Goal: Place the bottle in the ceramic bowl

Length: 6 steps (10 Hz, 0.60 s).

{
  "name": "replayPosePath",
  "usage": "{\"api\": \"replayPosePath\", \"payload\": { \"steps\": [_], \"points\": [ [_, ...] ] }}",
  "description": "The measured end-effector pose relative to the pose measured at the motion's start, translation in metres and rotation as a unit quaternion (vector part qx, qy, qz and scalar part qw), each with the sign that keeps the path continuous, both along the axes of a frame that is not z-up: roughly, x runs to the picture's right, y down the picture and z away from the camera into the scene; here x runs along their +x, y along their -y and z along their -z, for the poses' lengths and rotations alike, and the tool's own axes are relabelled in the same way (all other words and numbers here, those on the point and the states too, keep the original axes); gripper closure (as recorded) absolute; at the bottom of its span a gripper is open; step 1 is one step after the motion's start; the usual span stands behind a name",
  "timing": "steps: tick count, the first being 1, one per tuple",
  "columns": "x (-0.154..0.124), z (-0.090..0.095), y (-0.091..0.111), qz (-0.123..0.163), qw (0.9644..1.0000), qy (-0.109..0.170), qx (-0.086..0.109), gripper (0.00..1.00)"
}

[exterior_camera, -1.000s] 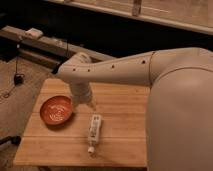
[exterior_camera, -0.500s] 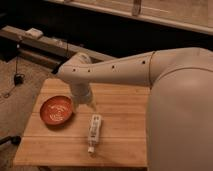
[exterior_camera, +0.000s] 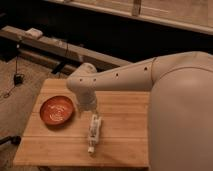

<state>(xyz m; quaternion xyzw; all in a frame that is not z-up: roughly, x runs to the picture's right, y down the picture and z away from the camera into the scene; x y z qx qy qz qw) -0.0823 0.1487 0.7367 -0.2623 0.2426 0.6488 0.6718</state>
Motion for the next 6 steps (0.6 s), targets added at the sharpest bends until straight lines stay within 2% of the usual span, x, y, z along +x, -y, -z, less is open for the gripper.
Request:
{"api": "replayPosePath", "payload": {
  "steps": [3,6],
  "points": [
    [0.01,-0.013,-0.011,-0.002,0.9999,-0.008,-0.009,0.35],
    [0.023,-0.037,-0.025,-0.008,0.9995,-0.017,-0.027,0.35]
  ]
}}
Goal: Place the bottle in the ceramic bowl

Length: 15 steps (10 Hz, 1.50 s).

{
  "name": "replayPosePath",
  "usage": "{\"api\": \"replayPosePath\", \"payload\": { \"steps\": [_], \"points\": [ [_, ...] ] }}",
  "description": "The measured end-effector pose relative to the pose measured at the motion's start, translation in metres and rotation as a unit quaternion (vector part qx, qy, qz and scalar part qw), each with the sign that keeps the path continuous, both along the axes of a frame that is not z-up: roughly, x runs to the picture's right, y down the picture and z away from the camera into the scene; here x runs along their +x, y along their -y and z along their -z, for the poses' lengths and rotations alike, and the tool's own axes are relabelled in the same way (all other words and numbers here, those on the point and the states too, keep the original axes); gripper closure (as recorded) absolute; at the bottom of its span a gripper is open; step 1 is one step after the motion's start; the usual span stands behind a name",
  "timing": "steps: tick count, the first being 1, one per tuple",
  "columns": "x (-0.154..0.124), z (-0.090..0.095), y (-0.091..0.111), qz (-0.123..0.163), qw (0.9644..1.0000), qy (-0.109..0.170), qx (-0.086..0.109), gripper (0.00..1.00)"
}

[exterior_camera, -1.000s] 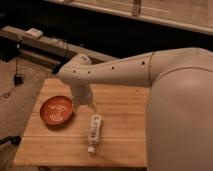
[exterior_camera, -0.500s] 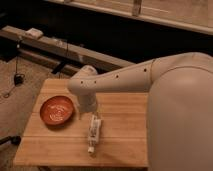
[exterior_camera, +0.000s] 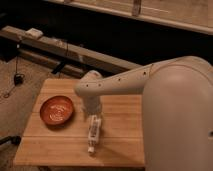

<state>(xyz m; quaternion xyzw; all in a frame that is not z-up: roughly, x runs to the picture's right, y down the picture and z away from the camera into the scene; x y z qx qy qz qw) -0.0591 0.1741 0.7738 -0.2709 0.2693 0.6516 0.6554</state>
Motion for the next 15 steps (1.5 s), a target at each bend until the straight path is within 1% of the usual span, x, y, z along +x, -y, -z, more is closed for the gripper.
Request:
{"api": "replayPosePath", "payload": {
  "steps": [4,8,9,12,13,14,15],
  "points": [
    [0.011,-0.031,-0.018,-0.005,0.9996,-0.002,-0.029,0.35],
    [0.015,-0.046,-0.029,-0.008,0.9987,-0.002,-0.051,0.35],
    [0.015,-0.048,-0.031,-0.007,0.9984,-0.002,-0.056,0.39],
    [0.013,-0.05,-0.034,-0.003,0.9979,0.003,-0.065,0.68],
    [0.012,-0.049,-0.034,-0.002,0.9978,0.004,-0.067,0.76],
    [0.012,-0.047,-0.033,-0.003,0.9975,0.005,-0.07,0.89],
    [0.011,-0.044,-0.028,-0.003,0.9975,0.005,-0.07,0.96]
  ]
}}
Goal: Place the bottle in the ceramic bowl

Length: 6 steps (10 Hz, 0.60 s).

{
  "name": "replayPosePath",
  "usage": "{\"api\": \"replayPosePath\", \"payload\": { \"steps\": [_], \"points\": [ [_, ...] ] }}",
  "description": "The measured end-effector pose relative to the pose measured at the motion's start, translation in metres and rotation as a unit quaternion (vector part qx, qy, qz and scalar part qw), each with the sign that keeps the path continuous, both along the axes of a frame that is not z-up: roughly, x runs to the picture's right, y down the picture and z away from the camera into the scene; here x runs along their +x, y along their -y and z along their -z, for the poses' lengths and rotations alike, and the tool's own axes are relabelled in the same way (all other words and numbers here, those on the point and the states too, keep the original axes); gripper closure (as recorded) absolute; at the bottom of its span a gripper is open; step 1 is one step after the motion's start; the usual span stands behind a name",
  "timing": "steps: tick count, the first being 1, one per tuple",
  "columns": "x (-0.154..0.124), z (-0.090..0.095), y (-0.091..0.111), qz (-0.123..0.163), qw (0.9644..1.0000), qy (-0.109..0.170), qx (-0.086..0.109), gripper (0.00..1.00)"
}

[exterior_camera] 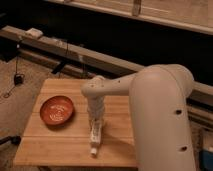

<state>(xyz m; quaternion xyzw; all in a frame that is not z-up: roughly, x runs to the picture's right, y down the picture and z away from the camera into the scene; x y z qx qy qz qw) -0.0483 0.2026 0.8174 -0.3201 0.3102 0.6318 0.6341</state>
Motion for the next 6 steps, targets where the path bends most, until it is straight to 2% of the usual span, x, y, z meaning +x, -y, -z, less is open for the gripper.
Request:
{"api": "replayPosePath", "payload": {
  "steps": [2,4,6],
  "points": [
    [-0.002,0.012,0.021,0.007,1.0,0.003,0.0,1.0],
    [-0.021,0.026,0.056,0.031,0.9992,0.025,0.006,1.0],
    [-0.049,0.029,0.084,0.056,0.9969,0.054,0.011,1.0]
  ]
}}
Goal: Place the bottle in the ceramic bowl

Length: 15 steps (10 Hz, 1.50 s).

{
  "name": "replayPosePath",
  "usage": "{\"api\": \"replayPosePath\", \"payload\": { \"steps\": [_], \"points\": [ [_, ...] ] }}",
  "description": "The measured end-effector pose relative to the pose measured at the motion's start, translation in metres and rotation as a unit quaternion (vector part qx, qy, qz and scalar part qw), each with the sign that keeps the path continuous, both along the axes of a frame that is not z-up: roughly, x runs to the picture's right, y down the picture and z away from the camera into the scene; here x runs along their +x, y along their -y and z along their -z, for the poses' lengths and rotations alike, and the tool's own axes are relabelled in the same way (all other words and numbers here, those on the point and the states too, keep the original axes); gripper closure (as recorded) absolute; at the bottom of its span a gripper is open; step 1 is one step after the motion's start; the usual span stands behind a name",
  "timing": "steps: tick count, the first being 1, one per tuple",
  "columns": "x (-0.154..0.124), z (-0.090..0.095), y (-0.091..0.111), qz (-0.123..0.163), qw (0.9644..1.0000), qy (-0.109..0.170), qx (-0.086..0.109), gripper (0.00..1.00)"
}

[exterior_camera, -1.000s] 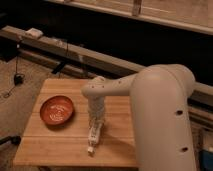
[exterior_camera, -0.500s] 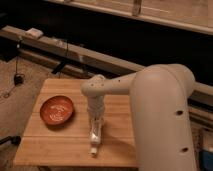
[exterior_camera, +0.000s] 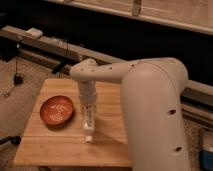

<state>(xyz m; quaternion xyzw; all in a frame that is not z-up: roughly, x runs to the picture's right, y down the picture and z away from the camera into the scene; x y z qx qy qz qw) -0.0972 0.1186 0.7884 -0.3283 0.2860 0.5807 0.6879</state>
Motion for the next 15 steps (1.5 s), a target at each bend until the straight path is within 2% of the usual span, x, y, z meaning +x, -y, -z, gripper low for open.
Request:
{"api": "replayPosePath", "payload": {
  "steps": [2,5,6,7,10,13,15],
  "points": [
    [-0.034,-0.005,0.023,0.027,0.9991,0.032,0.003,1.0],
    [-0.087,-0.018,0.049,0.067,0.9948,0.077,0.007,1.0],
    [-0.104,-0.024,0.056,0.078,0.9926,0.093,0.01,0.97],
    [-0.123,-0.03,0.062,0.087,0.9898,0.112,0.015,0.85],
    [-0.15,-0.036,0.065,0.1,0.9843,0.143,0.024,0.57],
    [-0.164,-0.042,0.048,0.106,0.9806,0.161,0.038,0.25],
    [-0.164,-0.047,0.043,0.105,0.9803,0.162,0.043,0.2]
  ]
}}
